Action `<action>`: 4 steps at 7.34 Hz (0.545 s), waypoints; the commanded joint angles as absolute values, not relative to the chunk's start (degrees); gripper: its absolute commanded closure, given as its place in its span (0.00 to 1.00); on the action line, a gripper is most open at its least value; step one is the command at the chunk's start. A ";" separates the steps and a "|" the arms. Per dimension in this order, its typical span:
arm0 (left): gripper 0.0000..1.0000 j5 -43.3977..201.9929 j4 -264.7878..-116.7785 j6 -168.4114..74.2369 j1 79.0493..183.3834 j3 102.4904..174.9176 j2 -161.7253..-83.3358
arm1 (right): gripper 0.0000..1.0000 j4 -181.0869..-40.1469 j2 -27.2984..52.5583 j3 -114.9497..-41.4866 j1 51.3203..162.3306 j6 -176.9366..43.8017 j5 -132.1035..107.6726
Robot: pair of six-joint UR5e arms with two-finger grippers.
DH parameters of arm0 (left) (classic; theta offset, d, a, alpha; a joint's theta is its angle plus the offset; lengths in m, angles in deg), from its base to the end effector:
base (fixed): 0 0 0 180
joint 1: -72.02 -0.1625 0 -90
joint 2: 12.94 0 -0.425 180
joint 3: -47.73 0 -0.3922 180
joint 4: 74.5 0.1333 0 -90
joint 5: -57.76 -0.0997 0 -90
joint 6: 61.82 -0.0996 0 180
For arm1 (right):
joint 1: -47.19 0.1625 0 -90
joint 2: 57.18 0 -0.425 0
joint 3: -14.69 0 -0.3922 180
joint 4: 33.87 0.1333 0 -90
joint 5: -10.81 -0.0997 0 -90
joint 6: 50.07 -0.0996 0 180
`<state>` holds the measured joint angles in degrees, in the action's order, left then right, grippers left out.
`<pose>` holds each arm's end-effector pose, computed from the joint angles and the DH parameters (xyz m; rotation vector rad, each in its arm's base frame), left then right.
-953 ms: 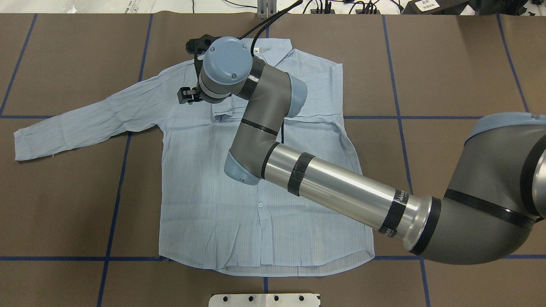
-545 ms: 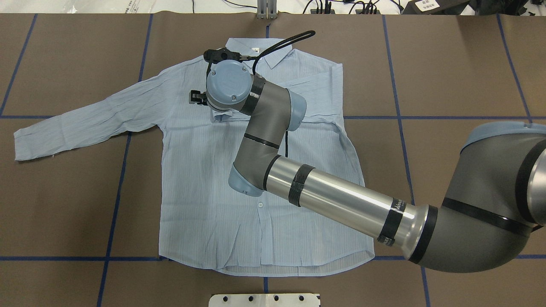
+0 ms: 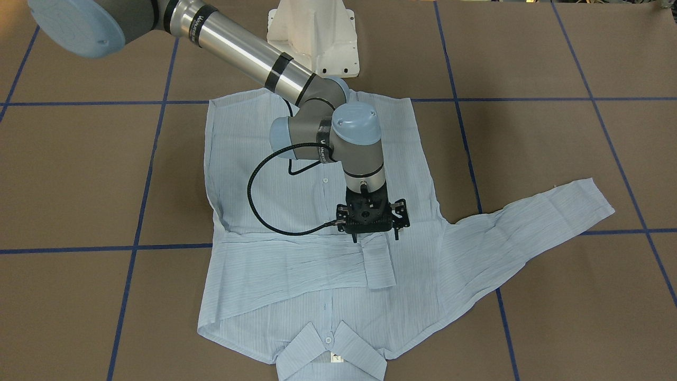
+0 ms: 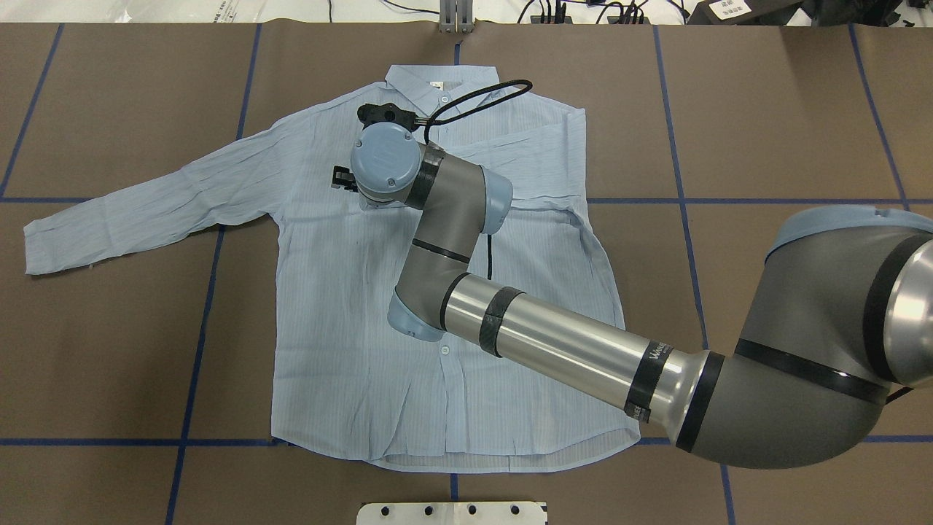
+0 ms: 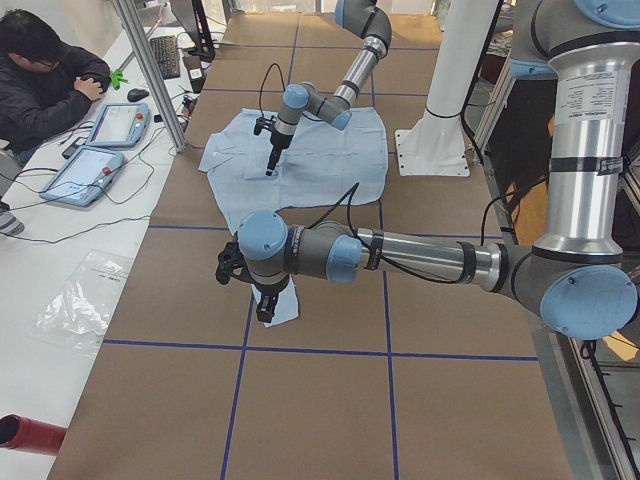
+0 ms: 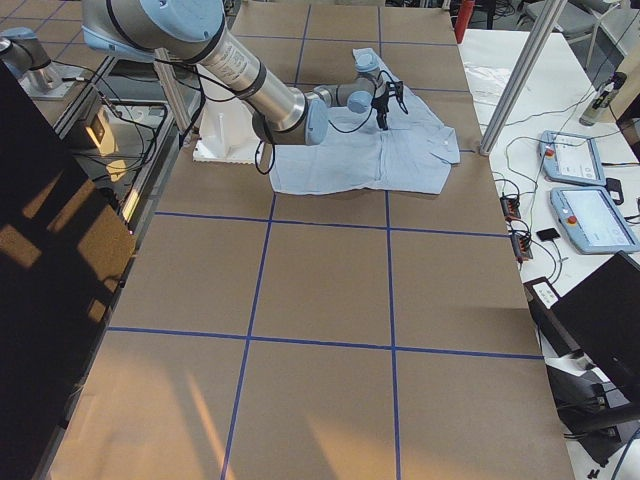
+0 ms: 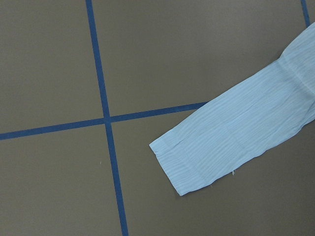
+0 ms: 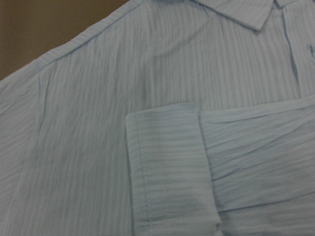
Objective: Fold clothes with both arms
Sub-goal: 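Fold the grasped sleeve across the shirt body with the right gripper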
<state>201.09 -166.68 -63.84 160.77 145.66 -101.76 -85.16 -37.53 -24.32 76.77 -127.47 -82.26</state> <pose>-0.0427 -0.4895 0.5846 0.1507 0.9283 0.1253 -0.7260 -0.5592 0.1434 0.3198 -0.9656 0.2433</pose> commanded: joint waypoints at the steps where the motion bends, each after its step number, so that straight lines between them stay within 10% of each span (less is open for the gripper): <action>1: 0.00 201.11 -166.70 -63.84 160.79 145.64 -101.71 | 0.03 -84.50 -39.59 -21.36 76.73 -127.41 -82.27; 4: 0.00 201.11 -166.79 -63.84 160.79 145.56 -101.62 | 0.04 -81.24 -40.74 -18.01 76.73 -127.15 -82.18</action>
